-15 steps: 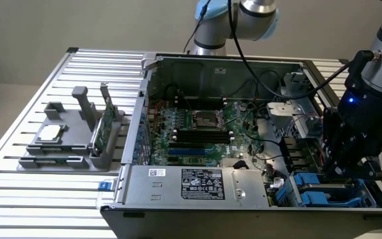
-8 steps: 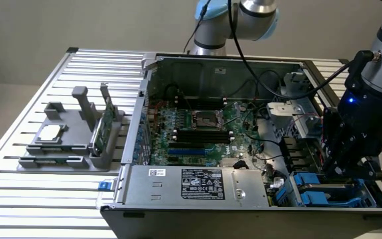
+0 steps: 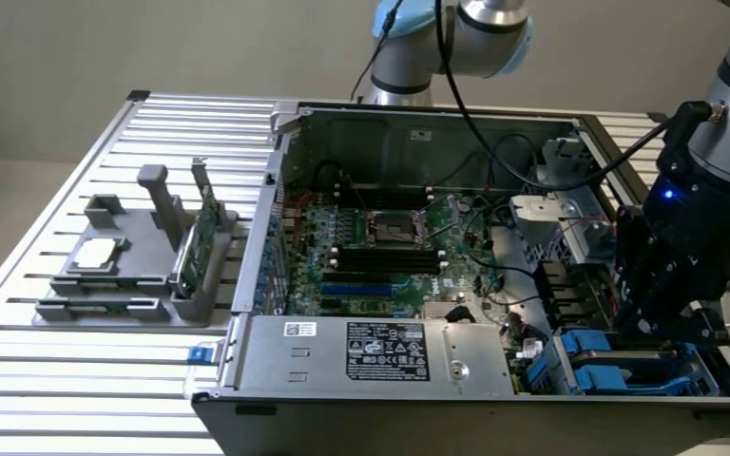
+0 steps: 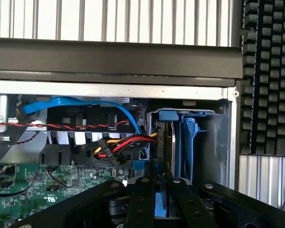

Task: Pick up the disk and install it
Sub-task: 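Insert the second disk wire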

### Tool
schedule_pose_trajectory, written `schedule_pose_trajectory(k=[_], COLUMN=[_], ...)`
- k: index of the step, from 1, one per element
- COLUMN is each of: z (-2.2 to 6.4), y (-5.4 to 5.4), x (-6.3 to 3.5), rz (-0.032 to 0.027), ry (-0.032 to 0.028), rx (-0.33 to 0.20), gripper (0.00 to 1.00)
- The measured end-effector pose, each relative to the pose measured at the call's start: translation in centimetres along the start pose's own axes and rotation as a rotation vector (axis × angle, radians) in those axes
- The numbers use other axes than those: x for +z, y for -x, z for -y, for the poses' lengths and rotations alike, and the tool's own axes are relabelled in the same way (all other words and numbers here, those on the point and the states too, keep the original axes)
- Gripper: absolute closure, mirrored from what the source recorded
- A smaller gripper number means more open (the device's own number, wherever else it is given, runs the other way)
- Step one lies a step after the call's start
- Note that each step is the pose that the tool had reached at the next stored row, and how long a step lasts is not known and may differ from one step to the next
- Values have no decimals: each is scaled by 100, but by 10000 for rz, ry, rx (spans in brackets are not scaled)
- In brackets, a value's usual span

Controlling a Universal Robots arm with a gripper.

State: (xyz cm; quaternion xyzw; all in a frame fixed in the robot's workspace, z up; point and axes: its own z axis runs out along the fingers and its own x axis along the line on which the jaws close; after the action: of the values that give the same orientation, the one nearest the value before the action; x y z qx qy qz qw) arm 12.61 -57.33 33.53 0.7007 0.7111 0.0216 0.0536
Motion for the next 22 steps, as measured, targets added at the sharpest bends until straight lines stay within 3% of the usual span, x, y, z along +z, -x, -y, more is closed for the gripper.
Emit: schedule_pose_trajectory(k=[7, 21, 22], z=[2, 3, 3], y=[22, 37, 37], x=[17, 32, 31], rz=[-103, -135, -136], ry=[1, 1, 1], rx=[11, 14, 14], gripper=[84, 82, 75])
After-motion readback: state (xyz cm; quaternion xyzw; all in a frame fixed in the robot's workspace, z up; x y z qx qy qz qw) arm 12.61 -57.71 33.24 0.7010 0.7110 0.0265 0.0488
